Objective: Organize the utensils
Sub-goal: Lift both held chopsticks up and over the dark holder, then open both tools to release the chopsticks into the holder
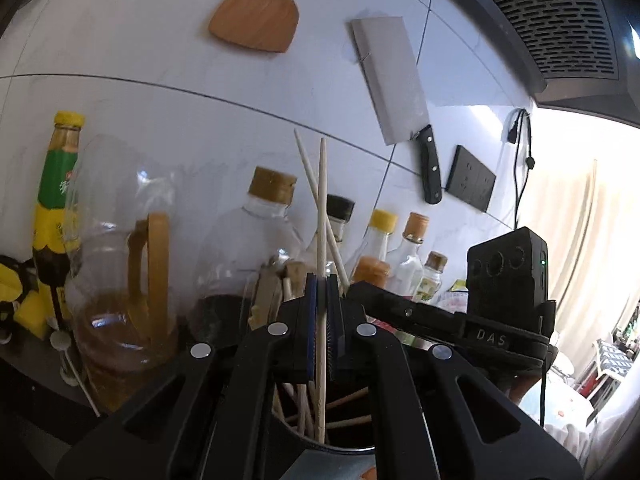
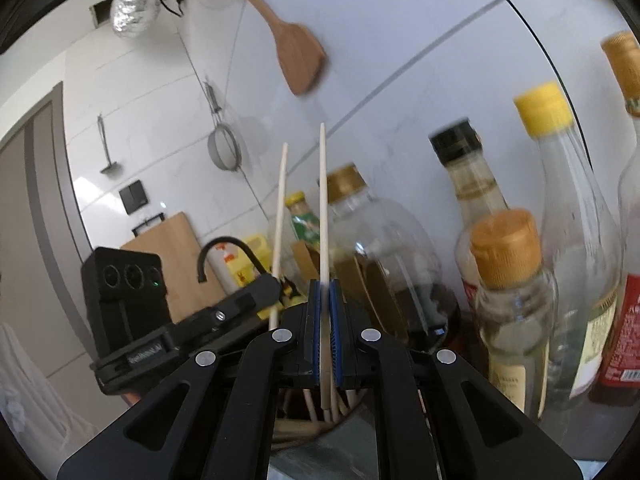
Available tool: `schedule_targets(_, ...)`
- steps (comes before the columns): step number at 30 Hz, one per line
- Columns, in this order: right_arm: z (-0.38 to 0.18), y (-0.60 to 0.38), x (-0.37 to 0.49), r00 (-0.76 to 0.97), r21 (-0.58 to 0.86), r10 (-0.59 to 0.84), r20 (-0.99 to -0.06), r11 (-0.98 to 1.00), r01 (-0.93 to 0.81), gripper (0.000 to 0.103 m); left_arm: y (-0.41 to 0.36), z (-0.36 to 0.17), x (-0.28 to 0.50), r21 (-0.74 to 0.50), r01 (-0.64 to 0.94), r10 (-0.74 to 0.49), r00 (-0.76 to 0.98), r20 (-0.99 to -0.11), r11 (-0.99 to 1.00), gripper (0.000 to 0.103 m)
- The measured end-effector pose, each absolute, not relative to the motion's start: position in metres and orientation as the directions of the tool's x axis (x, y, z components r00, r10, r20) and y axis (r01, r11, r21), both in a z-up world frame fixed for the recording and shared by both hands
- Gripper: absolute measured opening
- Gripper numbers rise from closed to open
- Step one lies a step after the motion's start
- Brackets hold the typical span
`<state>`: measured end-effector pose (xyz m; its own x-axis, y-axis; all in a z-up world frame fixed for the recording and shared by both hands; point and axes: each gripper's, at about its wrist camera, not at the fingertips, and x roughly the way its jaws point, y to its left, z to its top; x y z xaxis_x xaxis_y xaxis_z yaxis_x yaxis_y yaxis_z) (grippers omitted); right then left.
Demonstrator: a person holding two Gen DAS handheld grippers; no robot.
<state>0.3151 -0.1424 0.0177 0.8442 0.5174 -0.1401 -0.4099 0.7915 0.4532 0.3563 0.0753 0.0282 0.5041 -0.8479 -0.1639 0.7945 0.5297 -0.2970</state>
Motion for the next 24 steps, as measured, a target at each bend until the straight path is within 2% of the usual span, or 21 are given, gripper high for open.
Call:
schedule_targets(13, 0.015, -0.130, 0.304, 0.824, 0.364, 0.494, -0.277, 0.848, -0.386, 0.008, 0.083, 0.020, 0.348, -0.318, 0.755, -0.819, 0.539, -0.196, 0.574, 0.006)
schedule_targets(19, 0.028, -0.123, 0.293, 0.824, 0.317, 0.494, -0.280, 0.857, -0.406, 0.008, 0.094, 0.027, 0.334, -0.306, 0.745, -0.805, 0.561, -0.194, 0.593, 0.017)
schedule_targets(24, 0.034, -0.125, 0.282, 0.831, 0.305, 0.482, -0.277, 0.865, -0.399, 0.009, 0.105, 0.034, 0.314, -0.271, 0.726, -0.775, 0.601, -0.196, 0.632, 0.032)
